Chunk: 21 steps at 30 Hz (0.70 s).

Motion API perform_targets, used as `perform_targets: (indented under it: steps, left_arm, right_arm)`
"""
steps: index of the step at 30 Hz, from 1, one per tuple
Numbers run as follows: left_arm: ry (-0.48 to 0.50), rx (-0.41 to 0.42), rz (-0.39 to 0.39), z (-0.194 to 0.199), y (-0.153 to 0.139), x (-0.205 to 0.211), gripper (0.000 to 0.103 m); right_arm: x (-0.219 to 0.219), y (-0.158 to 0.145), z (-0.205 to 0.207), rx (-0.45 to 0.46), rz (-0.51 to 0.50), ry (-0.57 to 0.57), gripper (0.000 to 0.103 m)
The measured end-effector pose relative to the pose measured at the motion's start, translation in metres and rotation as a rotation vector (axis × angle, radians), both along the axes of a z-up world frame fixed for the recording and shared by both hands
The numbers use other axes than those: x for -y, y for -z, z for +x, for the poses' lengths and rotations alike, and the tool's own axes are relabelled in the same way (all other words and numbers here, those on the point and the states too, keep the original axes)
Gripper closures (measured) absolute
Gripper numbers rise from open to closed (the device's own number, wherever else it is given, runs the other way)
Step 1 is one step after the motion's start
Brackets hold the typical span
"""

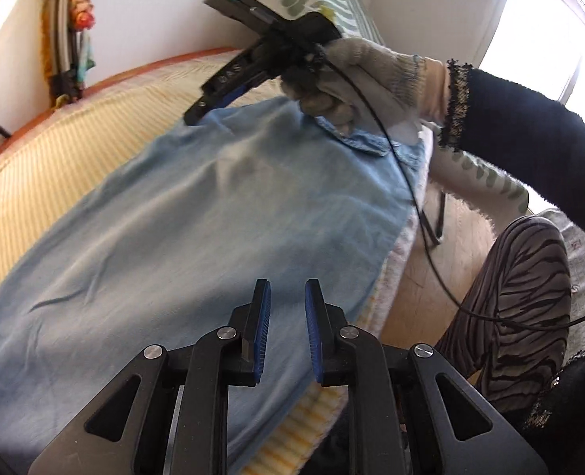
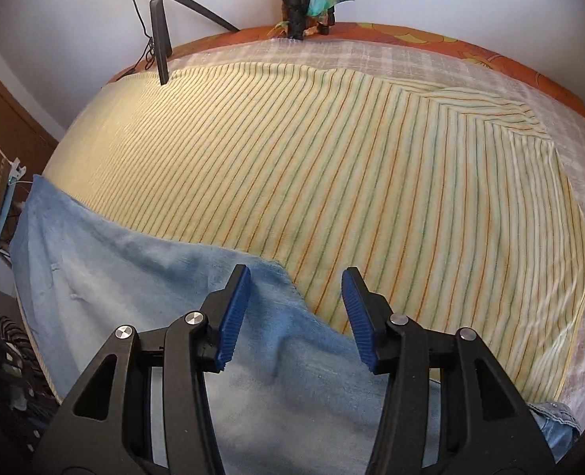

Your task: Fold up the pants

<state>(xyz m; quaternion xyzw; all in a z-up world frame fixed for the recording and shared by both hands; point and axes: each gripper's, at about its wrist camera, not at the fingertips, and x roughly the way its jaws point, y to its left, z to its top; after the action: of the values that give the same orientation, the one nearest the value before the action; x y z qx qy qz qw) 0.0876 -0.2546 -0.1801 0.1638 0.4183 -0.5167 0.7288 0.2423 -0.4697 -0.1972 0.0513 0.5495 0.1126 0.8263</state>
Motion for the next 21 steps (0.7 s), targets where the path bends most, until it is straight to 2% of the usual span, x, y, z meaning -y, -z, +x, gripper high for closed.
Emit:
perform_targets:
  steps: [1,3,4,5,8,13,15,17,19,21]
  left_arm:
    - [-0.009,-0.011,0.007,0.002,0.003,-0.004,0.087]
    - [-0.017,-0.031,0.01,-0.002,0.006,-0.01,0.087]
    - [-0.016,-0.034,0.014,-0.003,0.007,-0.012,0.087]
    - [-0.014,-0.03,0.019,-0.004,0.008,-0.011,0.087]
    - [-0.015,-0.026,0.029,-0.003,0.008,-0.016,0.087]
    - [-0.036,-0.03,0.025,0.001,0.009,-0.022,0.087]
    - [-0.046,-0.021,0.023,0.002,0.005,-0.025,0.087]
    - [-0.058,-0.006,0.013,0.001,-0.001,-0.03,0.087]
    - [-0.071,0.012,0.008,0.001,-0.008,-0.041,0.086]
    - [-0.101,0.039,0.012,0.003,-0.015,-0.06,0.077]
  right_arm:
    - [-0.001,0.002,0.001,-0.009,0.007,-0.008,0.053]
    - [-0.003,0.003,0.0,-0.013,0.024,-0.022,0.069]
    - [-0.005,0.002,-0.001,-0.013,0.038,-0.034,0.085]
    - [-0.009,0.0,-0.003,-0.005,0.03,-0.042,0.088]
    - [-0.024,-0.011,-0.008,0.046,-0.064,-0.068,0.094]
    - [-0.021,-0.038,0.001,0.163,-0.171,-0.026,0.103]
    - [-0.008,-0.032,0.015,0.124,-0.097,0.001,0.103]
    - [0.0,-0.033,0.018,0.126,-0.124,0.05,0.103]
    - [0.01,-0.044,0.012,0.148,-0.092,0.094,0.103]
    - [0.016,-0.057,-0.001,0.158,-0.047,0.123,0.102]
